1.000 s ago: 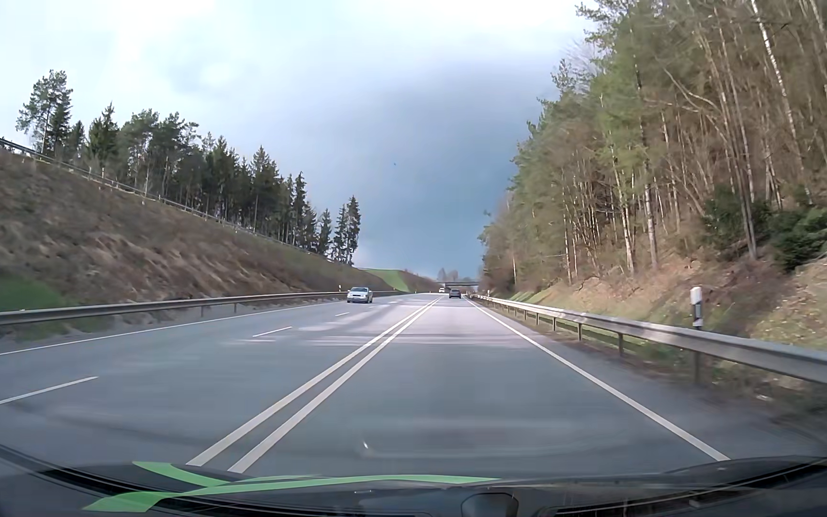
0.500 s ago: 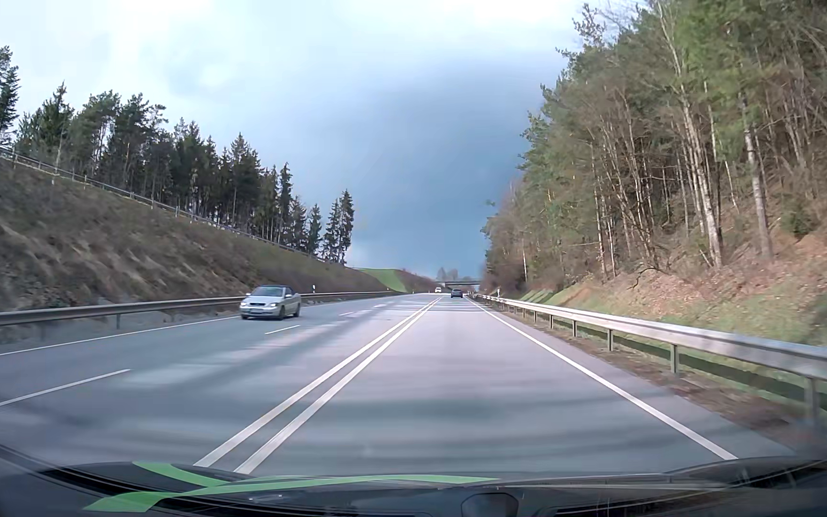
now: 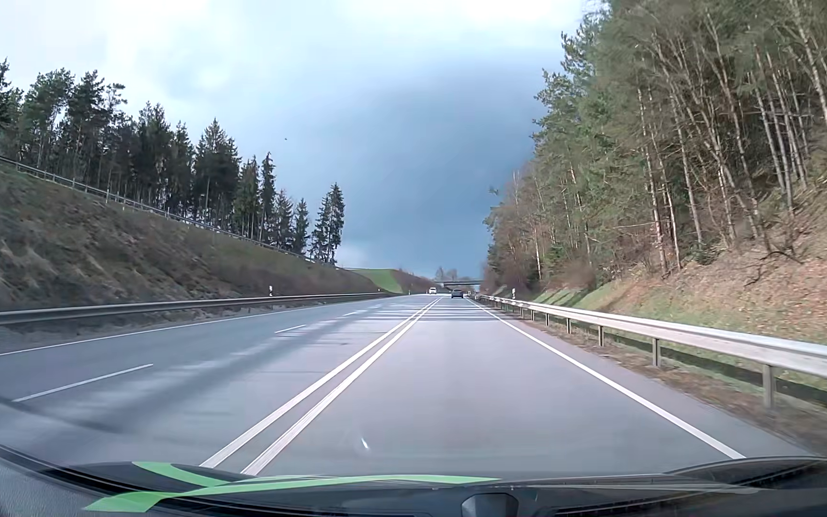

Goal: Follow the waypoints while adhering to traffic rules and regulations

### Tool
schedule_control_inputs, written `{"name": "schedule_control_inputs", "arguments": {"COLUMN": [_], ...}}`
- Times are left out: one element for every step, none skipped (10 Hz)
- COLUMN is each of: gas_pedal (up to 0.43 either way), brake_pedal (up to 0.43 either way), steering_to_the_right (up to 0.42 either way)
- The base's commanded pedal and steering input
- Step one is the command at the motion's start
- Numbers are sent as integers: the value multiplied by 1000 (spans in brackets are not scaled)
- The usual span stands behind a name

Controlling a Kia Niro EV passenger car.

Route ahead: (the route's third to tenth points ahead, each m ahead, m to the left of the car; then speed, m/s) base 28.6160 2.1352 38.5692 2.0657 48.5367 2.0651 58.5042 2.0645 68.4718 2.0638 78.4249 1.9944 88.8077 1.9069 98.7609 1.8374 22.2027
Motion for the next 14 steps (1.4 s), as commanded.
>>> {"name": "schedule_control_inputs", "arguments": {"gas_pedal": [260, 260, 260, 260, 260, 260, 260, 260, 260, 260, 260, 260, 260, 260], "brake_pedal": [0, 0, 0, 0, 0, 0, 0, 0, 0, 0, 0, 0, 0, 0], "steering_to_the_right": [0, 0, 0, 0, 0, 0, 0, 0, 0, 0, 0, 0, 0, 0]}}
